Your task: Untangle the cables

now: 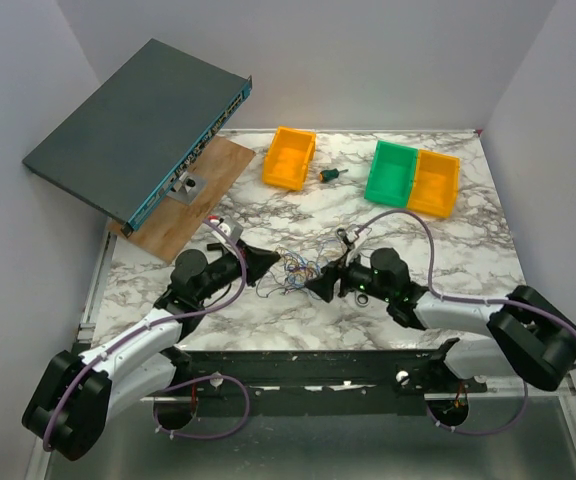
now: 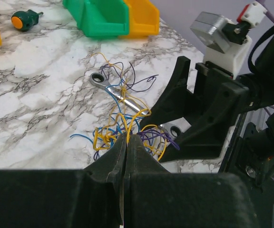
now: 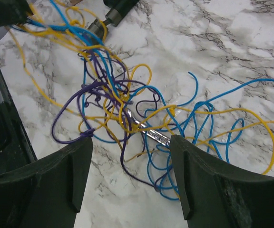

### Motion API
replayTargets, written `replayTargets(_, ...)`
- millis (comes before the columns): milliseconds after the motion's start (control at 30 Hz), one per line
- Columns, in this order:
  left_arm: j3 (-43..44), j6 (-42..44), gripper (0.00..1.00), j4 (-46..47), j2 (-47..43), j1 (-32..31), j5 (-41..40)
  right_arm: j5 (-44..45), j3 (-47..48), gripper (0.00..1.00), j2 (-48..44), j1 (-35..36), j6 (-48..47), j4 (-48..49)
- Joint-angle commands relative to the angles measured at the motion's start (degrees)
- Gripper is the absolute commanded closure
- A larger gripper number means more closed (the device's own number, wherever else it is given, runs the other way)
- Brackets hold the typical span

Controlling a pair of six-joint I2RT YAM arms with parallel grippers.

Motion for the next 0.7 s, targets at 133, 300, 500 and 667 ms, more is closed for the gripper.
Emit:
replayTargets(133, -0.24, 1.84, 1.00, 0.78, -2.13, -0.43, -0.59, 7.62, 8.06, 0.99, 7.26, 0.35, 1.86, -6.98)
replayTargets(300, -0.56, 1.91, 1.00, -10.51, -7.78, -0.41, -19.42, 38.39, 2.51, 0.99, -5.55, 0.33, 6.34, -11.76)
replayTargets(500, -3.79, -1.06, 1.00, -16.66, -16.81, -0.12, -37.45, 78.64, -3.77, 0.99, -27.05, 0.30, 20.97, -29.08)
replayTargets(667, -6.75, -3.33, 1.00, -18.34, -23.10, 0.12, -45.21, 93.57, -7.54, 0.99, -46.96, 0.24, 39.15, -47.99)
